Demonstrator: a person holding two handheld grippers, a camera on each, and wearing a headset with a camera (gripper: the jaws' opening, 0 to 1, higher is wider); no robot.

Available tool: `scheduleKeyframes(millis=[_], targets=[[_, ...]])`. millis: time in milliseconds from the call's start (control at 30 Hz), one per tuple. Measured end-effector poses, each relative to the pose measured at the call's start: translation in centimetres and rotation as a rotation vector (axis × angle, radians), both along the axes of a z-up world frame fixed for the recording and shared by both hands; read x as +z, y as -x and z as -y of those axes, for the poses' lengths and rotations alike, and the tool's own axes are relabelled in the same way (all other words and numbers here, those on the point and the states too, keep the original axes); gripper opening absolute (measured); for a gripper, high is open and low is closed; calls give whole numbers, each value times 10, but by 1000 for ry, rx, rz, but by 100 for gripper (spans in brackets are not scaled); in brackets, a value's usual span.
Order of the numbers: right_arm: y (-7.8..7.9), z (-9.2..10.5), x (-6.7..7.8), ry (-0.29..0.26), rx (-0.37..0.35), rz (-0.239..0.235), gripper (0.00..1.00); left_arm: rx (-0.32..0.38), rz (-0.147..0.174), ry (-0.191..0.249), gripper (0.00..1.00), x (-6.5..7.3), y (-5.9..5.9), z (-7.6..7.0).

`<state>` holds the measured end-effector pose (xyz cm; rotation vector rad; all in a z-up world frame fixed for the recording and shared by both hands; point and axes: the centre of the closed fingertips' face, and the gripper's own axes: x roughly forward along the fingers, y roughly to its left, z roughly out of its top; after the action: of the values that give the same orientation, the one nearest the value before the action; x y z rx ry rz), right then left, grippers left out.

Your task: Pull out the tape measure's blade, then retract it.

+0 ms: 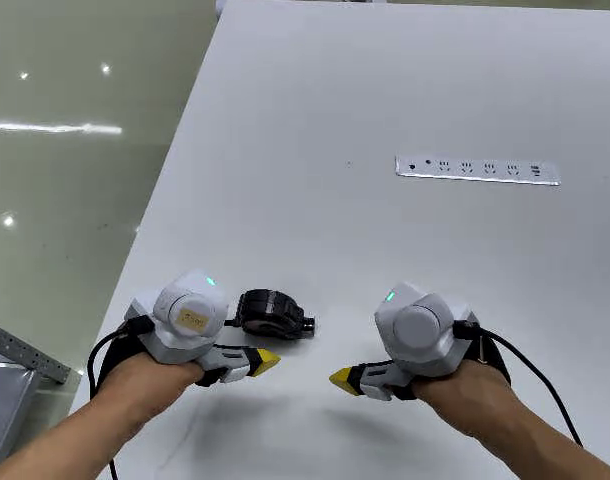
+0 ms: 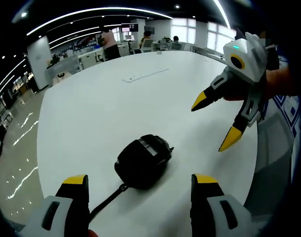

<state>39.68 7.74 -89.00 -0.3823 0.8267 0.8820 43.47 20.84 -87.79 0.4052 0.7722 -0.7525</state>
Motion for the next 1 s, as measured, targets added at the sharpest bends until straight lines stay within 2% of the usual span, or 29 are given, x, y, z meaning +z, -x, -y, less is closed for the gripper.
scheduleKeyframes(millis=[167,233,367,500,733,833,1000], targets=[[-5,-4,-1,-14,29,10,65,-68,6,-4,79,-1,-1,7],[-6,-7,-3,-11,55,19,65,-100,19,-19,79,-1,-3,8],[-6,-8,-3,-11,60,20,63,-105,19,-21,78,-1,-3,9],[-6,-18,-12,-1,140,38,61,-198,21,-38,76,-2,-4,14],[-8,-26,-21,7,205,57,56,-274,15,-51,74,-4,-4,19],[-10,-27,-25,12,231,67,54,-309,17,-72,73,-5,-5,20],[-16,-30,-29,10,257,83,51,-345,22,-89,72,-6,-10,21]])
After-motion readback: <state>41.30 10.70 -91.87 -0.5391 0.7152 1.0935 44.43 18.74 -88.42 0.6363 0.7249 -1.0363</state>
